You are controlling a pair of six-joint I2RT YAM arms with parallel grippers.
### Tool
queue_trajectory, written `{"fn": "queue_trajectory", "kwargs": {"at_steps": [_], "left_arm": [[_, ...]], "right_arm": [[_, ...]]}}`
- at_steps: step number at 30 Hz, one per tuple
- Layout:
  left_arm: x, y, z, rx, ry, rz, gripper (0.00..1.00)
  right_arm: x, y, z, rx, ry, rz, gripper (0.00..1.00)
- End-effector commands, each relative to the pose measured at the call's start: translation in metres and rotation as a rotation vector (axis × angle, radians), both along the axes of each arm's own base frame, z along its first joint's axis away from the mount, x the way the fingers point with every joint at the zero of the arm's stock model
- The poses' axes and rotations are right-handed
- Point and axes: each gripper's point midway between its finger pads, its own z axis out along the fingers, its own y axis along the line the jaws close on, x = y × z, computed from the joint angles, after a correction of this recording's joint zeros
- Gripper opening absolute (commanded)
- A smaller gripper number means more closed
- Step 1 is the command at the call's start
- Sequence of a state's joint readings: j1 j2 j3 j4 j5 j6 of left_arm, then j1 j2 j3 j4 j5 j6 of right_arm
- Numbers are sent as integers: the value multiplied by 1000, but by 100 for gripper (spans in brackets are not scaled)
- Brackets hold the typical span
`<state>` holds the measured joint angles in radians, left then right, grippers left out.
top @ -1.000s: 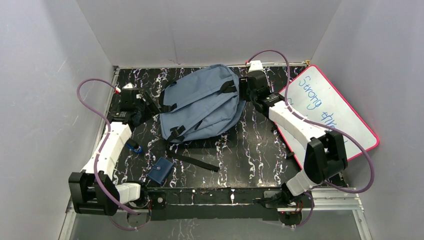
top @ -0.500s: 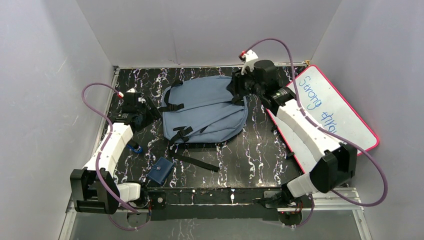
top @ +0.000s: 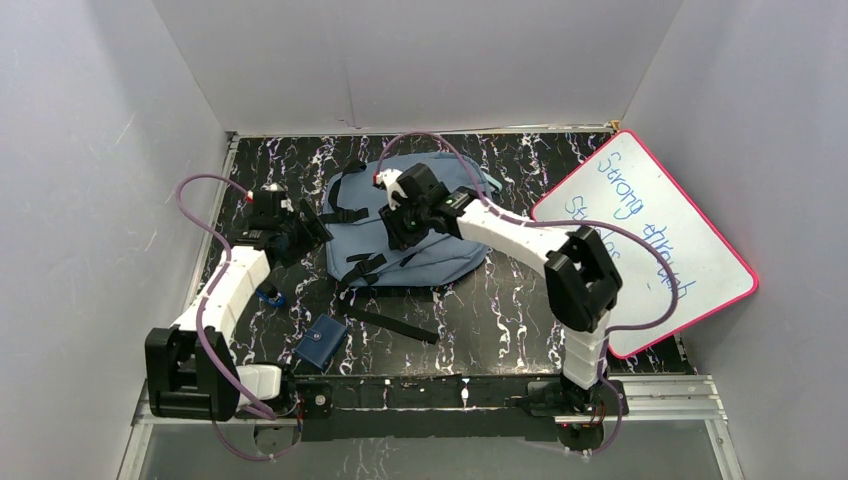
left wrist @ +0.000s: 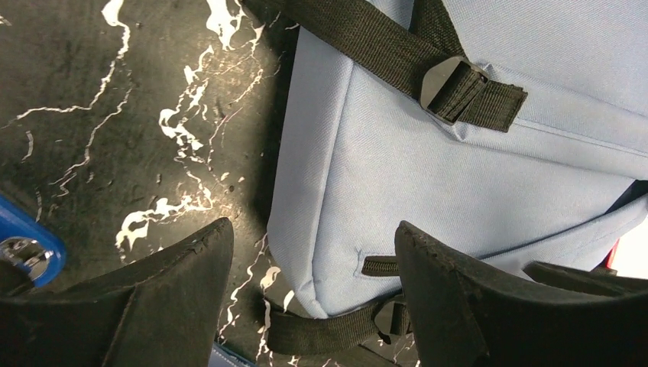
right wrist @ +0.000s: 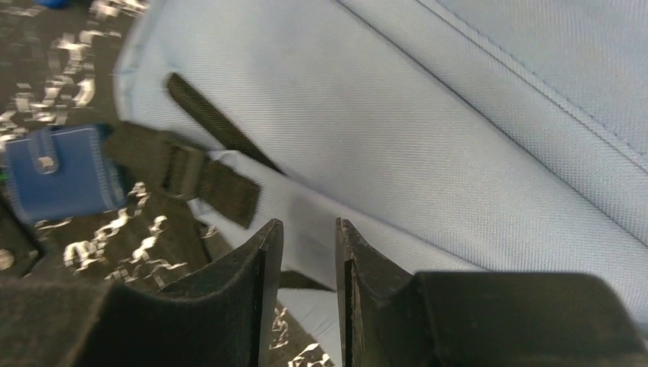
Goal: Pack the student bag
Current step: Adjust the student bag at the center of the board.
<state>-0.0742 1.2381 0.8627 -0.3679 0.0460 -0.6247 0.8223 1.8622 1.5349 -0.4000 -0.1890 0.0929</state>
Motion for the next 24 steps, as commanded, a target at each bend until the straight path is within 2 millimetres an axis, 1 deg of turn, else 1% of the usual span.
{"fn": "queue_trajectory", "kwargs": {"at_steps": [1, 4, 6, 10, 15, 17, 18, 21, 24], "left_arm": [[6, -13, -6, -52, 4, -41, 74], [8, -16, -10, -59, 12, -51, 74], [8, -18, -14, -63, 20, -54, 74], [9, -18, -19, -64, 33, -54, 74], [10, -19, -21, -66, 37, -53, 74], [11, -19, -21, -65, 36, -52, 74], [11, -19, -22, -66, 39, -52, 74], [12, -19, -24, -65, 44, -52, 74], [13, -19, -26, -64, 50, -50, 74]], "right_arm": [[39, -9, -1, -113, -131, -137, 39], [46, -22, -17, -201, -158, -199, 39], [47, -29, -22, -229, -169, -220, 39], [38, -31, -21, -219, -145, -200, 40], [13, -31, -14, -184, -70, -131, 39], [-1, -37, -16, -191, -30, -107, 38], [-5, -43, -19, -208, -13, -107, 38], [-29, -57, -26, -239, 56, -74, 38], [-46, -79, -35, -301, 97, -80, 38]]}}
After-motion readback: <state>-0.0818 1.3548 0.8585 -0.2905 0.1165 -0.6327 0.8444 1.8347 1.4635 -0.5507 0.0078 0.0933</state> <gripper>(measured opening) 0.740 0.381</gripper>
